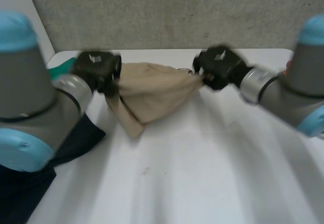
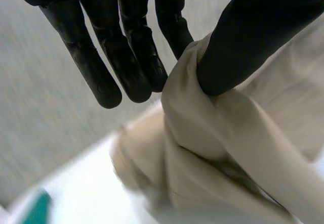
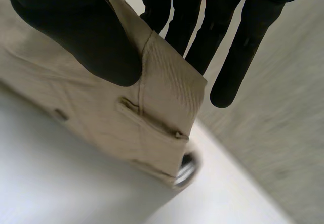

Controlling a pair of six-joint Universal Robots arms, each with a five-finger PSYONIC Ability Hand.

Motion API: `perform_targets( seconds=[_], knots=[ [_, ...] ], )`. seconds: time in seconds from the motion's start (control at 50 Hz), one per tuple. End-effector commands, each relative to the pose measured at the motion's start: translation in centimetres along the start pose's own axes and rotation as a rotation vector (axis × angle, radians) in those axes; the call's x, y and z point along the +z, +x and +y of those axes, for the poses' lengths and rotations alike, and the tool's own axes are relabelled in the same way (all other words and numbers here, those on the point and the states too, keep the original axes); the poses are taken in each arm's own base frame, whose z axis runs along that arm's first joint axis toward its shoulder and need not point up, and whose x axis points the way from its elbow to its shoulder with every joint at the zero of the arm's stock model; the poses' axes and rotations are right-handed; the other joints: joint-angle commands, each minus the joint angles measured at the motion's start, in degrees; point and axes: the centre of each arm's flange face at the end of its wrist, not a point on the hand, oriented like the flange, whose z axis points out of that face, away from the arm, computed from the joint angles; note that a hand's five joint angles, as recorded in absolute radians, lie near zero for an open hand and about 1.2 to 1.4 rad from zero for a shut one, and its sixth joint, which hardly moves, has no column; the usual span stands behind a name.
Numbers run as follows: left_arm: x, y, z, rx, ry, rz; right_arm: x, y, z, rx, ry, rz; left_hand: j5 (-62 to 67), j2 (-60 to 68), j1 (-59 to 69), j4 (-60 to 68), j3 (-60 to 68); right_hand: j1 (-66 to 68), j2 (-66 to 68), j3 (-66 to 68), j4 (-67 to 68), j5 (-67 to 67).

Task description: Fold the laundry.

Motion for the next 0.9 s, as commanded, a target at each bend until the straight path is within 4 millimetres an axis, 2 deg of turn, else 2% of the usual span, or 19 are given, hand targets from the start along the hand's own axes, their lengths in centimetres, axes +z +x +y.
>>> perform_targets(
  seconds=[0.02, 0.08, 0.12, 0.22, 0.3, 0.36, 0.42, 0.44, 0.48, 0.54, 0.56, 0.58, 0.64, 0.66, 0.7, 0.74, 0.8, 0.86, 0.9],
  knots=[
    [-5.4, -1.7, -8.4, 0.112, 0.195, -0.002, -6.3, 2.0, -8.2, -0.036, 0.058, 0.087, 14.1, 11.8, 15.0, 11.3, 12.1, 18.9, 12.8, 12.5, 11.6, 12.0],
    [-6.8, -1.8, -9.3, 0.146, 0.190, 0.012, -7.7, 1.5, -9.0, -0.028, 0.012, 0.082, 14.1, 11.8, 15.0, 11.3, 12.1, 18.9, 12.8, 12.5, 11.6, 12.0],
    [-7.1, -1.6, -8.8, 0.166, 0.156, 0.025, -7.9, 1.1, -8.8, -0.029, -0.018, 0.069, 14.1, 11.8, 15.0, 11.3, 12.1, 18.9, 12.8, 12.5, 11.6, 12.0],
    [-5.9, -0.5, -5.3, 0.210, 0.008, 0.075, -7.2, -0.6, -6.2, -0.056, -0.117, 0.017, 14.1, 11.8, 15.0, 11.3, 12.1, 18.9, 12.8, 12.5, 11.6, 12.0],
    [-2.2, 1.0, 0.4, 0.242, -0.149, 0.127, -4.8, -1.4, -1.5, -0.070, -0.236, 0.007, 14.1, 11.8, 15.0, 11.3, 12.1, 18.9, 12.8, 12.5, 11.6, 12.0],
    [1.1, 1.2, 3.3, 0.257, -0.181, 0.125, -3.3, -1.7, 0.8, -0.065, -0.276, 0.018, 14.1, 11.8, 15.0, 11.3, 12.1, 18.9, 12.8, 12.5, 11.6, 12.0],
    [3.7, 0.9, 4.0, 0.263, -0.132, 0.100, -1.1, -1.8, 2.8, -0.070, -0.267, 0.044, 14.1, 11.8, 15.0, 11.3, 12.1, 18.9, 12.8, 12.5, 11.6, 12.0],
    [5.5, 0.3, 3.6, 0.259, -0.064, 0.071, 0.1, -1.6, 2.9, -0.075, -0.227, 0.069, 14.1, 11.8, 15.0, 11.3, 12.1, 18.9, 12.8, 12.5, 11.6, 12.0],
    [6.8, -0.3, 2.3, 0.251, 0.017, 0.041, 1.2, -1.1, 2.2, -0.077, -0.154, 0.108, 14.1, 11.8, 15.0, 11.3, 12.1, 18.9, 12.8, 12.5, 11.6, 12.0],
    [8.2, -2.0, -2.5, 0.224, 0.257, -0.022, 2.7, 1.0, -1.1, -0.074, 0.043, 0.215, 14.1, 11.8, 15.0, 11.3, 12.1, 18.9, 12.8, 12.5, 11.6, 12.0],
    [8.1, -2.5, -4.2, 0.214, 0.329, -0.041, 2.9, 1.6, -2.2, -0.071, 0.102, 0.246, 14.1, 11.8, 15.0, 11.3, 12.1, 18.9, 12.8, 12.5, 11.6, 12.0],
    [7.8, -3.5, -7.2, 0.188, 0.466, -0.080, 2.7, 3.0, -4.8, -0.067, 0.224, 0.309, 14.1, 11.8, 15.0, 11.3, 12.1, 18.9, 12.8, 12.5, 11.6, 12.0],
    [6.4, -5.0, -11.7, 0.122, 0.663, -0.142, 1.7, 4.9, -9.2, -0.060, 0.422, 0.387, 14.1, 11.8, 15.0, 11.3, 12.1, 18.9, 12.8, 12.5, 11.6, 12.0],
    [5.3, -5.7, -14.1, 0.086, 0.772, -0.160, 0.8, 5.6, -11.6, -0.057, 0.534, 0.413, 14.1, 11.8, 15.0, 11.3, 12.1, 18.9, 12.8, 12.5, 11.6, 12.0],
    [4.1, -6.2, -16.0, 0.066, 0.851, -0.166, 0.0, 5.9, -13.7, -0.059, 0.629, 0.416, 14.1, 11.8, 15.0, 11.3, 12.1, 18.9, 12.8, 12.5, 11.6, 12.0],
    [2.8, -6.3, -17.2, 0.082, 0.874, -0.144, -1.1, 6.1, -15.1, -0.073, 0.666, 0.400, 14.1, 11.8, 15.0, 11.3, 12.1, 18.9, 12.8, 12.5, 11.6, 12.0],
    [2.1, -5.9, -17.1, 0.105, 0.830, -0.082, -1.5, 5.4, -15.3, -0.077, 0.647, 0.353, 14.1, 11.8, 15.0, 11.3, 12.1, 18.9, 12.8, 12.5, 11.6, 12.0],
    [1.7, -4.8, -15.4, 0.110, 0.714, 0.021, -1.7, 4.3, -14.4, -0.061, 0.577, 0.299, 14.1, 11.8, 15.0, 11.3, 12.1, 18.9, 12.8, 12.5, 11.6, 12.0],
    [2.0, -3.9, -13.1, 0.102, 0.599, 0.077, -1.7, 3.7, -12.9, -0.049, 0.496, 0.272, 14.1, 11.8, 15.0, 11.3, 12.1, 18.9, 12.8, 12.5, 11.6, 12.0]
  ],
)
